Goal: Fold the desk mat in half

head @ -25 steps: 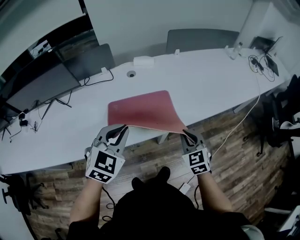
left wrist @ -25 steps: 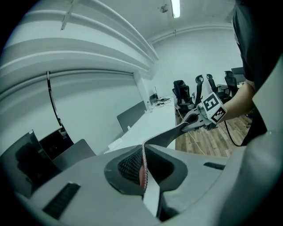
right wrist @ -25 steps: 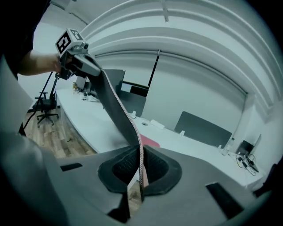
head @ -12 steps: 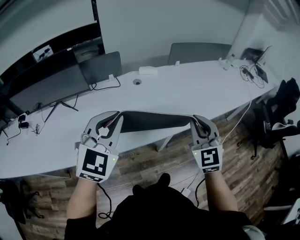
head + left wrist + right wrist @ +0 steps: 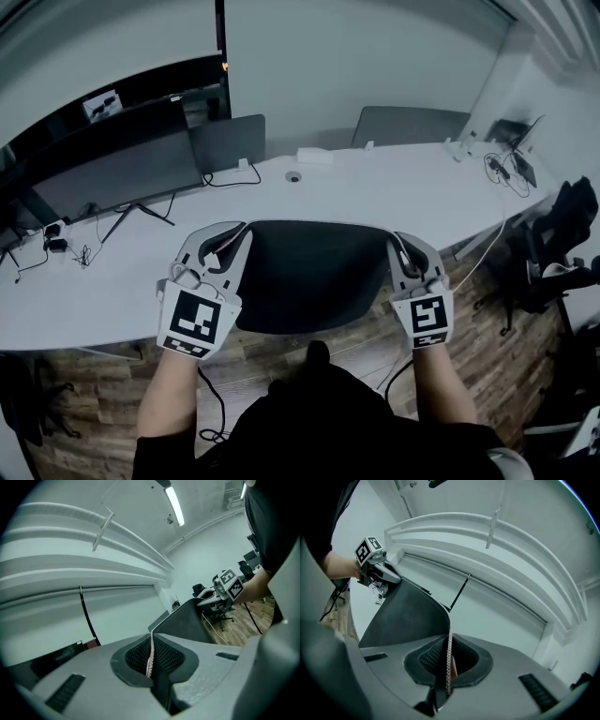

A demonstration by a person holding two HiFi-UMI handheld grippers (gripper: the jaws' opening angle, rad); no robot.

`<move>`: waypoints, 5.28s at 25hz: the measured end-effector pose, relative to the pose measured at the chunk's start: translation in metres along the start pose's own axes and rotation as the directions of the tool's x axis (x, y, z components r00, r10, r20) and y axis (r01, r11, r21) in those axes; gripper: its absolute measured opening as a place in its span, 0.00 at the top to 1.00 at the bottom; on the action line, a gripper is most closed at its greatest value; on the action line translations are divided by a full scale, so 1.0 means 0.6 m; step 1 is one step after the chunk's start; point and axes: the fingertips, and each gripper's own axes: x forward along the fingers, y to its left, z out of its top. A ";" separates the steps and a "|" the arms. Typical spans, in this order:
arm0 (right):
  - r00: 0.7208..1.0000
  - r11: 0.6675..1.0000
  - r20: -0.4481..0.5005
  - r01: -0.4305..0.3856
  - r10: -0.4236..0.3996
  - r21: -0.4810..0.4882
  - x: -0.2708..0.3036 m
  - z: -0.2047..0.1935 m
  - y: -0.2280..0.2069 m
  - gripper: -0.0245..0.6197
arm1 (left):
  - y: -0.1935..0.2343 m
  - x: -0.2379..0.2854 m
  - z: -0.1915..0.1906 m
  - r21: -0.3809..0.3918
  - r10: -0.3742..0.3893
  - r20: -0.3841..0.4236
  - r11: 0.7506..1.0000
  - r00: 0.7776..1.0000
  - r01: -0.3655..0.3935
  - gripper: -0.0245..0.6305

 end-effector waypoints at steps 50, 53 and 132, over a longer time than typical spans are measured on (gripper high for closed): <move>0.813 0.845 -0.236 -0.495 0.532 0.201 0.704 -0.345 0.117 0.89 | 0.208 0.415 -0.546 -0.213 0.012 -0.592 0.962 0.806 -0.171 0.92; 0.787 0.825 -0.251 -0.529 0.564 0.196 0.717 -0.356 0.145 0.87 | 0.198 0.409 -0.571 -0.247 0.002 -0.611 0.950 0.792 -0.193 0.92; 0.589 0.761 -0.567 -0.640 0.575 0.107 0.155 -0.541 0.393 0.66 | -0.323 0.060 -0.667 -0.280 -0.389 -0.662 0.921 0.640 0.270 0.61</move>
